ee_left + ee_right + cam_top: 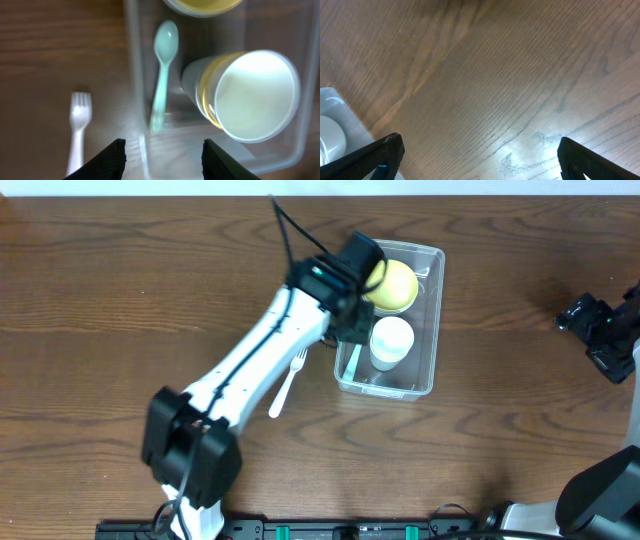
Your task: Pack container
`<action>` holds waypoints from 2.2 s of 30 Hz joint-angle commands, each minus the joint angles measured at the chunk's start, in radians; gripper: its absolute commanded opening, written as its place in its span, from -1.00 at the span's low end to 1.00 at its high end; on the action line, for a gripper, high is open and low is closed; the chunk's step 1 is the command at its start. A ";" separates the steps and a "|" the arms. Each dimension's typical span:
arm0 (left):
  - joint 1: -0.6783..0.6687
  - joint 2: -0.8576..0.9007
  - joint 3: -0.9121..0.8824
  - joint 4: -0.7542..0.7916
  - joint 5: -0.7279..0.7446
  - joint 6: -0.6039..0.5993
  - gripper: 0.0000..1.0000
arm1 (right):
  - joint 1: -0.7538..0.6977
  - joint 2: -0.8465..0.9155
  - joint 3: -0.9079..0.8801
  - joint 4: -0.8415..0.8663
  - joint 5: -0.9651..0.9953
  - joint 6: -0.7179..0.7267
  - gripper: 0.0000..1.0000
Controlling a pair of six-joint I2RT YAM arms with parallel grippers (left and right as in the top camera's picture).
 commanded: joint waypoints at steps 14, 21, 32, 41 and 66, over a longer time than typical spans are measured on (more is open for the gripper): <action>0.192 -0.122 -0.307 -0.136 -0.161 0.087 0.12 | -0.002 0.003 -0.002 -0.001 0.003 0.015 0.98; 0.195 -0.122 -0.604 0.115 -0.137 0.133 0.11 | -0.002 0.003 -0.002 -0.001 0.004 0.015 0.98; 0.194 -0.122 -0.755 0.314 -0.058 0.226 0.12 | -0.002 0.003 -0.002 -0.001 0.004 0.015 0.98; 0.194 -0.089 -0.758 0.377 -0.054 0.240 0.10 | -0.002 0.003 -0.002 -0.001 0.003 0.015 0.99; 0.194 -0.256 -0.284 -0.063 -0.055 0.240 -0.80 | -0.002 0.003 -0.002 -0.001 0.003 0.015 0.98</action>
